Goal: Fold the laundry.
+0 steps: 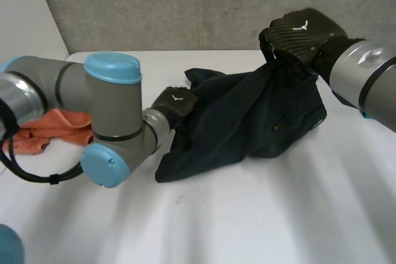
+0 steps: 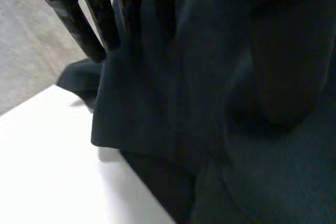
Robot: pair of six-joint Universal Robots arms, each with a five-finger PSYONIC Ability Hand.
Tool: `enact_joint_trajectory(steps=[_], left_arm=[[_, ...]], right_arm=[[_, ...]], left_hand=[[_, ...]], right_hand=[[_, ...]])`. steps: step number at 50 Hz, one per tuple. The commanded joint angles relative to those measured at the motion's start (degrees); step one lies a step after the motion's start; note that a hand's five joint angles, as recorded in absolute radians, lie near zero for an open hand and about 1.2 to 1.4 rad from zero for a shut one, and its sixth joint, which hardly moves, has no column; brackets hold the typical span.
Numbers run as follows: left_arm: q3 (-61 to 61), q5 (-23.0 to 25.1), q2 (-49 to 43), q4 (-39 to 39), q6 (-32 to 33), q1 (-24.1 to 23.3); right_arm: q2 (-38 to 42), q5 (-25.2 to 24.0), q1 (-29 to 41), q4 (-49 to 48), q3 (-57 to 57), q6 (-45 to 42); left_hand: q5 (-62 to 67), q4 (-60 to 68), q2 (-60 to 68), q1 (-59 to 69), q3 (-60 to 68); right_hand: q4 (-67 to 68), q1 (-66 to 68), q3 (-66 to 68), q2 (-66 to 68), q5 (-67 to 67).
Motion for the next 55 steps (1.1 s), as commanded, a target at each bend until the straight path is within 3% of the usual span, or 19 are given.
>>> enact_joint_trajectory(steps=[1,2,4,10,16,23,31,34,38,43,47,55], left_arm=[[3.60,-0.46,-2.47,-1.97,-1.33,-1.69],[3.69,-0.90,-2.29,-2.06,-1.59,-1.52],[3.61,-1.16,-1.51,-2.23,-2.12,-1.08],[-0.43,-1.34,9.38,-4.43,-5.55,2.17],[-5.09,1.82,20.81,-4.08,-4.68,4.90],[-0.28,3.06,14.51,-2.50,2.70,6.83],[31.43,-1.25,-2.63,8.91,9.56,7.45],[43.57,-2.04,-4.31,17.95,9.74,7.63],[48.78,-3.36,-3.18,30.88,8.95,7.89],[43.96,-3.10,0.25,32.05,8.34,8.50],[30.81,-3.36,5.25,28.53,7.81,9.55],[3.80,-4.33,9.57,28.62,7.54,9.74]], right_arm=[[-4.01,0.11,0.11,0.58,0.97,1.30],[-4.19,0.11,-0.24,0.58,1.15,1.83],[-4.28,0.11,-0.94,0.58,1.41,2.01],[-1.12,0.99,-4.81,1.36,1.94,0.61],[4.85,1.25,-6.22,5.05,1.41,-3.87],[16.10,2.65,-5.25,2.79,-5.43,-7.40],[29.90,12.58,-3.76,-21.89,-29.32,-3.00],[31.40,14.78,-3.41,-35.60,-37.24,-1.86],[30.88,14.70,-3.14,-48.80,-39.90,1.30],[28.77,11.81,-2.70,-51.37,-37.62,5.43],[28.33,8.21,-2.97,-50.49,-33.58,6.05],[28.51,0.73,-2.97,-42.77,-20.14,8.60]], left_hand=[[27.82,27.93,27.72,27.28,27.78],[47.89,48.00,47.79,47.35,47.85],[63.68,63.79,63.58,63.14,63.64],[63.72,63.83,63.62,63.18,63.68],[63.72,63.83,63.62,63.18,63.68],[63.72,63.83,63.62,63.18,63.68],[63.72,63.83,63.62,63.18,63.68],[63.72,63.83,63.62,63.18,63.68],[63.72,63.83,63.62,63.18,63.68],[63.72,63.83,63.62,63.18,63.68],[63.72,63.83,63.62,63.18,63.68],[63.72,63.83,63.62,63.18,63.68]], right_hand=[[11.64,16.91,12.02,12.50,12.38],[11.64,16.91,12.02,12.50,12.38],[11.64,16.91,12.02,12.50,12.38],[11.64,16.91,12.02,12.50,12.38],[11.64,16.91,12.02,12.50,12.38],[11.64,16.91,12.02,12.50,12.38],[11.64,16.91,12.02,12.50,12.38],[11.64,16.91,12.02,12.50,12.38],[11.64,16.91,12.02,12.50,12.38],[11.64,16.91,12.02,12.50,12.38],[11.64,16.91,12.02,12.50,12.38],[11.64,16.91,12.02,12.50,12.38]])
